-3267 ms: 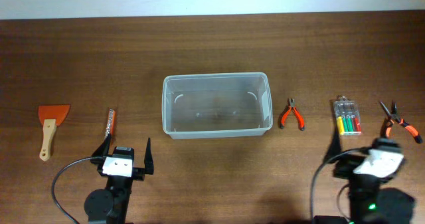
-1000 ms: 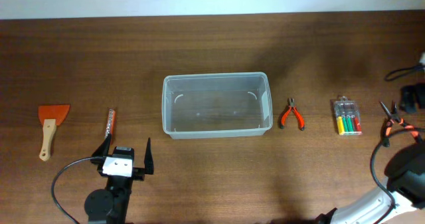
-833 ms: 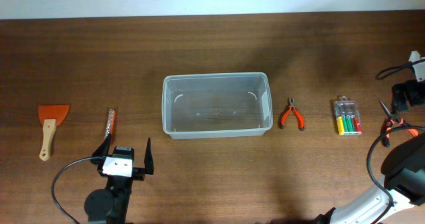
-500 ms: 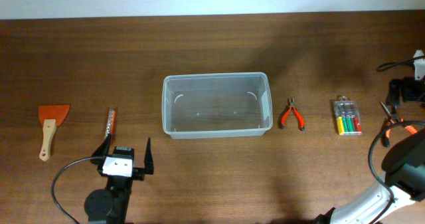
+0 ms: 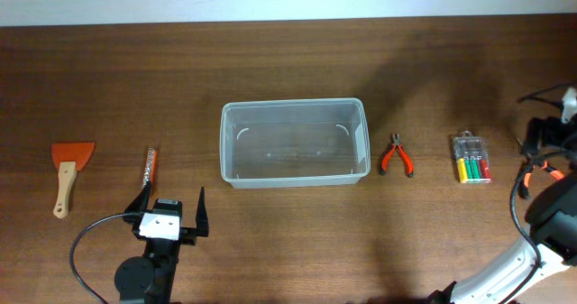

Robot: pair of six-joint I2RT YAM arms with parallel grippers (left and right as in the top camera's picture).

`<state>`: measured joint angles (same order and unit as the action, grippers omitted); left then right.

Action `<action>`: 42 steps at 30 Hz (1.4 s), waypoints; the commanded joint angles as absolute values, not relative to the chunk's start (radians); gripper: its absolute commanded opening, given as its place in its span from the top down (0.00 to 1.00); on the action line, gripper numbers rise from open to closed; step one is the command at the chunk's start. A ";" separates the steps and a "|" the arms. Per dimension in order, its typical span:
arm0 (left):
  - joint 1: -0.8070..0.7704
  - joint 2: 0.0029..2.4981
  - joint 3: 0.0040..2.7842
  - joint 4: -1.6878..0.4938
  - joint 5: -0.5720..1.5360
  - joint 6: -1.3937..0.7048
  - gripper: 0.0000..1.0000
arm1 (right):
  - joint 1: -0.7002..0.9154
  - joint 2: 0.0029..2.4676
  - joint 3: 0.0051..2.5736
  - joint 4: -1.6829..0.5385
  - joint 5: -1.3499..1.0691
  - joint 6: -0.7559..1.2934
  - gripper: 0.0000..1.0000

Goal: Pack container
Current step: 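Lower the right gripper and grasp the long-nose pliers at the joint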

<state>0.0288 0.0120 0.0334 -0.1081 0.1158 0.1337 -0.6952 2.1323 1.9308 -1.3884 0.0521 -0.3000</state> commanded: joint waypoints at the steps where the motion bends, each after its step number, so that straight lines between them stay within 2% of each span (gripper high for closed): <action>1: 0.034 0.006 0.026 -0.105 0.123 0.128 0.01 | -0.751 2.135 1.916 -1.388 0.013 -0.276 0.01; 6: 0.034 0.006 0.026 -0.105 0.123 0.128 0.01 | -0.779 2.135 1.912 -1.388 -0.041 -0.278 0.01; 18: 0.034 0.006 0.026 -0.105 0.123 0.128 0.01 | -0.729 2.136 1.906 -1.346 -0.015 -0.148 0.01; 42: 0.034 0.006 0.026 -0.105 0.123 0.128 0.01 | -0.728 2.136 1.736 -1.162 0.023 -0.167 0.01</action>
